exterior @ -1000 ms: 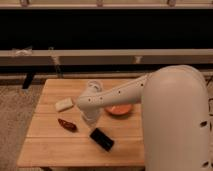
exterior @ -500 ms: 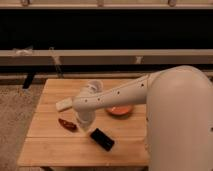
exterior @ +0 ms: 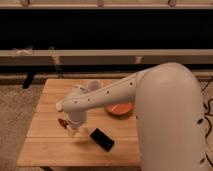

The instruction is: Drag the pepper across the table

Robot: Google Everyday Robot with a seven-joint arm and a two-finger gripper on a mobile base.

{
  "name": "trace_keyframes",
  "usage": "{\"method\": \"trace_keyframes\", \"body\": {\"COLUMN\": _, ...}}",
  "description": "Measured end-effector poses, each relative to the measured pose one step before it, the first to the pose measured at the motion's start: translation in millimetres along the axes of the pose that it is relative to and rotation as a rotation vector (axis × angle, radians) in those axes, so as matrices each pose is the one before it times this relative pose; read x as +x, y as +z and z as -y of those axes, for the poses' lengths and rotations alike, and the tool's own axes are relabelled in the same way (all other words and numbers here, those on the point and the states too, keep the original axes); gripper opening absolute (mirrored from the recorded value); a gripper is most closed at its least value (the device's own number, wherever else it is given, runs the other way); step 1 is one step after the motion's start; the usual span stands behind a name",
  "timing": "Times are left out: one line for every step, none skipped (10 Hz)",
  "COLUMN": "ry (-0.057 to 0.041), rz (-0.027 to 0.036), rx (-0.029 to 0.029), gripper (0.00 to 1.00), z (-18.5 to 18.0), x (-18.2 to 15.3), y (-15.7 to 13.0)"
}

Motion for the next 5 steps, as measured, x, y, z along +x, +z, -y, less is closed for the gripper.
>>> {"method": "trace_keyframes", "body": {"ry": -0.00466, "rz": -0.00322, "rx": 0.00546, "gripper": 0.80, "z": -0.72, "x": -4.72, "y": 2.14}}
{"method": "trace_keyframes", "body": {"ry": -0.00078, "rz": -0.00083, "rx": 0.00573, "gripper": 0.80, "z": 1.29, "x": -2.50, "y": 1.19}}
{"method": "trace_keyframes", "body": {"ry": 0.00393, "rz": -0.00287, "rx": 0.00758, "gripper": 0.80, "z": 2.36, "x": -2.05, "y": 2.33}}
{"method": "trace_keyframes", "body": {"ry": 0.00064, "rz": -0.00378, "rx": 0.00794, "gripper": 0.80, "z": 1.96, "x": -1.47, "y": 4.06}}
{"method": "trace_keyframes", "body": {"ry": 0.00139, "rz": -0.00327, "rx": 0.00343, "gripper": 0.80, "z": -0.09, "x": -1.13, "y": 2.75}}
